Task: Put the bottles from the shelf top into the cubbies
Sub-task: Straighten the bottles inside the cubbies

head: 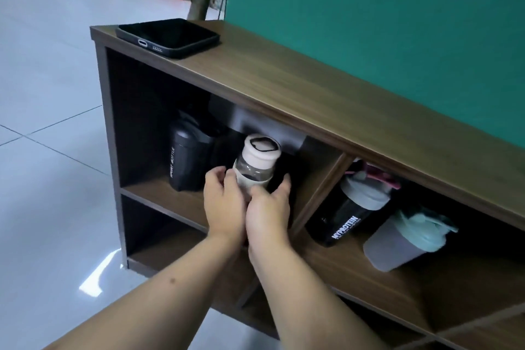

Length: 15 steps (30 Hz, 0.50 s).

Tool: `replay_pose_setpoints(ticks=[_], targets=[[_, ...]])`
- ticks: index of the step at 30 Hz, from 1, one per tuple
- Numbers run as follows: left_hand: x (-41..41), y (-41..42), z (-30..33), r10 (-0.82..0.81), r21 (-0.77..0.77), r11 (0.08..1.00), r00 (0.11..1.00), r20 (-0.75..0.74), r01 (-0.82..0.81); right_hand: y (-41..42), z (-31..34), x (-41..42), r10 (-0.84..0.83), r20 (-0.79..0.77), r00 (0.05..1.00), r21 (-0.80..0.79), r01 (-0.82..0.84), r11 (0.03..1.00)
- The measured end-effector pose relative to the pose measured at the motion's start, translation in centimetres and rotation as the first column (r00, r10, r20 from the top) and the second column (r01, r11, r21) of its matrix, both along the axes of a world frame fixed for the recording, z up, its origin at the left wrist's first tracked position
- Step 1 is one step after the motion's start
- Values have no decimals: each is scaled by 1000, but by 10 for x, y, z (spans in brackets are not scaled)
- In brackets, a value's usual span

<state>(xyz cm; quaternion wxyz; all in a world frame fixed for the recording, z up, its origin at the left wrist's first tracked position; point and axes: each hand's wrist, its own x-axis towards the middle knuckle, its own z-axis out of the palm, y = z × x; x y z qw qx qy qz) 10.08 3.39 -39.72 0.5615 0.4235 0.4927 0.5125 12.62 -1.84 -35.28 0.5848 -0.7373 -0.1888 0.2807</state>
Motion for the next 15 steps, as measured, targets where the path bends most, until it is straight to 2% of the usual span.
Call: replay_pose_setpoints(ticks=[2,7,12,15], targets=[[4,-6,-9,78,4,997,997,21,-79,13,-6,4,-14,-53,998,59,17,998],[0,-3,-16,-58,3,998,996,71,58,26,-31,4,19,-137,990,194,8,981],[-9,10,-13,-253,20,967,963,92,253,20,-27,-15,-24,-123,992,150,42,988],[-10,24,-13,-316,-108,930,917,244,350,17,-25,-24,-50,-98,994,114,61,992]])
